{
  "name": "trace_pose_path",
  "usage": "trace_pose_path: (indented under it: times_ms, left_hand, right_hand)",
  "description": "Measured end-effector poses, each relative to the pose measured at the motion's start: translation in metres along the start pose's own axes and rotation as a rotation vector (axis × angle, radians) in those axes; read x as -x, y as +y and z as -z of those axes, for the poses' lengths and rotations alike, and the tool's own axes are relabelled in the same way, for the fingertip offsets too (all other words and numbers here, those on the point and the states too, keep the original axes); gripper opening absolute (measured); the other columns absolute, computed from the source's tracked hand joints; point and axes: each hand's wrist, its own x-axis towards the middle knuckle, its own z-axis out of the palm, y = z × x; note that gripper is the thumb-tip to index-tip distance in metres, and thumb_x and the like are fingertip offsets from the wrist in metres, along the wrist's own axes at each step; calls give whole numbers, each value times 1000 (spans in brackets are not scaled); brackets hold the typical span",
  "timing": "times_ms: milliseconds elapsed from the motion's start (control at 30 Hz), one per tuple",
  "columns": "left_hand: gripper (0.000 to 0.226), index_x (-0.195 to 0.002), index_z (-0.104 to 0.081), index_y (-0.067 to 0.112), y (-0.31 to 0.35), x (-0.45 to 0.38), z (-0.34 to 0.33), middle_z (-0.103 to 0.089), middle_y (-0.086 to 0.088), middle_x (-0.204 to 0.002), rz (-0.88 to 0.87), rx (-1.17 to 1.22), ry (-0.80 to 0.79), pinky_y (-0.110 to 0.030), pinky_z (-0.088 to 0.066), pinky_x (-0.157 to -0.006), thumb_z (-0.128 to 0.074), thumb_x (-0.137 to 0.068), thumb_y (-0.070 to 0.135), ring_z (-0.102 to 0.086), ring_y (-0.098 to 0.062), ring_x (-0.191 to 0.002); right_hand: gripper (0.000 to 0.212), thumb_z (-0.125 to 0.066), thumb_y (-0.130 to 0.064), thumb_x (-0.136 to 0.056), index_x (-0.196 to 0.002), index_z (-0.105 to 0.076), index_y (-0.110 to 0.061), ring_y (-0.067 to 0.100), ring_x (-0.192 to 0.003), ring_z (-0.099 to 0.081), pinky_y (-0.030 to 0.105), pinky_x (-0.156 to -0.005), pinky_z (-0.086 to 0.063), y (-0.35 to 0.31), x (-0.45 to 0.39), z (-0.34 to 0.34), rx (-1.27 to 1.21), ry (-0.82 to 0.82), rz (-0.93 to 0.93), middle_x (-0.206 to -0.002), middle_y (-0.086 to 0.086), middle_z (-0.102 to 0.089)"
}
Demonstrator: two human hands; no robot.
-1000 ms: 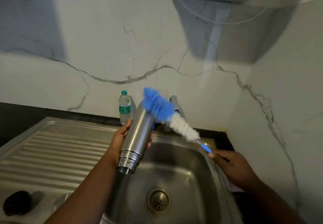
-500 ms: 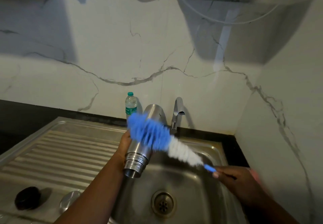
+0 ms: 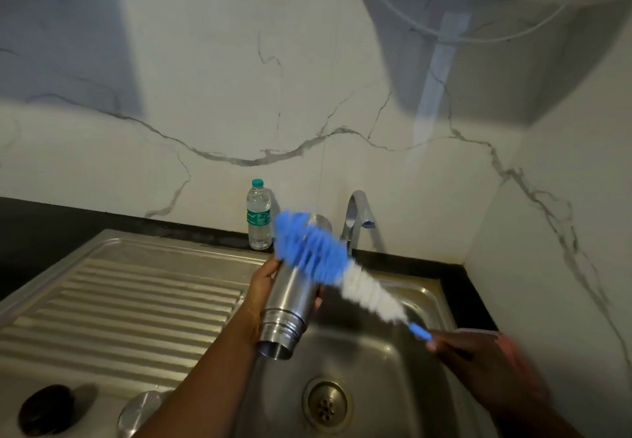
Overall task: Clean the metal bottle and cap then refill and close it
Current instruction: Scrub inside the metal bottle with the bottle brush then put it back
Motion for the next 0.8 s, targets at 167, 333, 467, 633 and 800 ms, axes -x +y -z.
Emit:
trace_pose_path:
  times_ms: [167, 333, 467, 633, 800]
  left_hand:
    - [33, -71, -56, 2, 2, 15, -7, -58, -7, -38, -117, -87, 155, -20, -46, -33, -77, -82, 26, -58, -10, -32]
    - [79, -141, -46, 2, -9, -10, 7, -57, -25, -128, 234, 196, -216, -55, -50, -93, -62, -83, 54, -63, -41, -105]
    - [99, -145, -37, 6, -11, -21, 13, -55, -21, -125, 233, 207, -315, -44, -54, -86, -67, -74, 69, -64, -36, -102]
    - [30, -79, -57, 10, 0, -9, 3, -63, -6, -69, -84, 85, 119, -19, -52, -45, -72, -84, 36, -62, -6, -43]
    - [51, -86, -74, -3, -8, -15, 11, -66, -16, -77, 40, 117, 4, -35, -58, -55, -55, -85, 44, -66, -29, -60]
  right_hand:
    - [13, -86, -23, -61, -67, -75, -29, -29, -62, -50, -7, -62, -33, -3, 14, -2, -94, 7, -58, -49, -38, -53]
    - [12, -75, -31, -79, -87, -76, -39, -3, -50, -55, 7, -46, -36, 11, 1, -10, 131, 159, -72, -49, -17, -57]
    - [14, -73, -17, -80, -86, -77, -29, -5, -51, -56, 6, -47, -37, 9, 0, -13, 28, 91, -85, -48, -17, -58]
    - [37, -76, -15, -72, -69, -72, -51, -13, -81, -64, -2, -70, -40, 13, 17, -9, -158, -93, -130, -78, -27, -70]
    - [13, -66, -69, -67, -75, -69, -59, -10, -73, -65, 3, -67, -45, 10, 16, -5, -121, -37, -123, -73, -23, -71]
